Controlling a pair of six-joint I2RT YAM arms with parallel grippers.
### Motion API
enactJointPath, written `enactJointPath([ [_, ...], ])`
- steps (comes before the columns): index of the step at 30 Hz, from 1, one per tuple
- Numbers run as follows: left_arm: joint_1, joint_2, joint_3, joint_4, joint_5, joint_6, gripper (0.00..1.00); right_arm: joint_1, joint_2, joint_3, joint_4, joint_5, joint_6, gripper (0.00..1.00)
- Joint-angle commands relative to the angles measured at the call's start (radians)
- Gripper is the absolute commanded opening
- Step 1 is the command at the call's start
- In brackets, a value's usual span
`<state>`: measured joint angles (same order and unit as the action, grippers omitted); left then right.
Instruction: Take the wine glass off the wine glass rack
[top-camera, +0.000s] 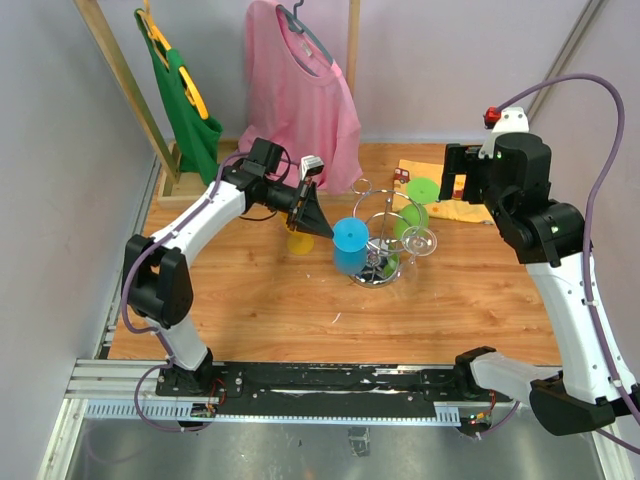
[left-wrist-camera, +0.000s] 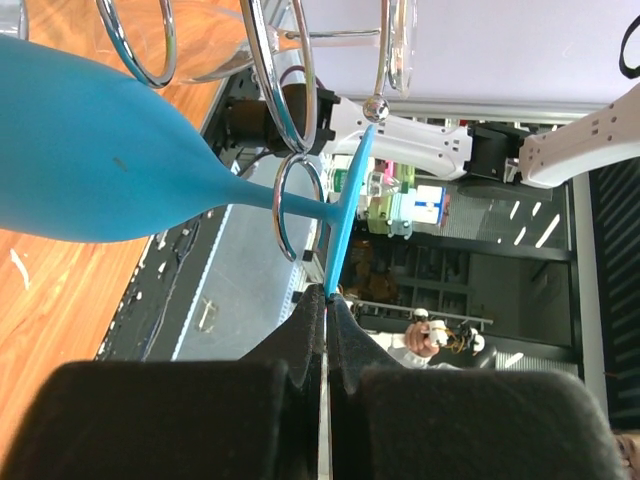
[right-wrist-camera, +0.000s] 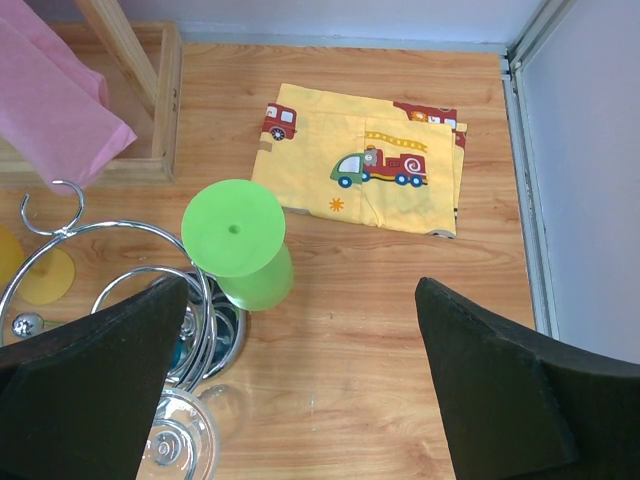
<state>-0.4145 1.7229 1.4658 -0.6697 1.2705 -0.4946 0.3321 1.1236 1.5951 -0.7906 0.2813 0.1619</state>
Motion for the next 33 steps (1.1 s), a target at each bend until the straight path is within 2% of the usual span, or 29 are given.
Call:
enactJointPath([
  [1,0.012,-0.051,-0.013,-0.014,0.033,-0.028,0.00,-0.015,-0.017,-0.007,0.003,0.009,0.018,0.98],
  [33,0.054,-0.104,-0.079,-0.089,0.074,-0.017,0.00,-0.016,-0.005,-0.013,0.014,-0.016,0.025,0.98],
])
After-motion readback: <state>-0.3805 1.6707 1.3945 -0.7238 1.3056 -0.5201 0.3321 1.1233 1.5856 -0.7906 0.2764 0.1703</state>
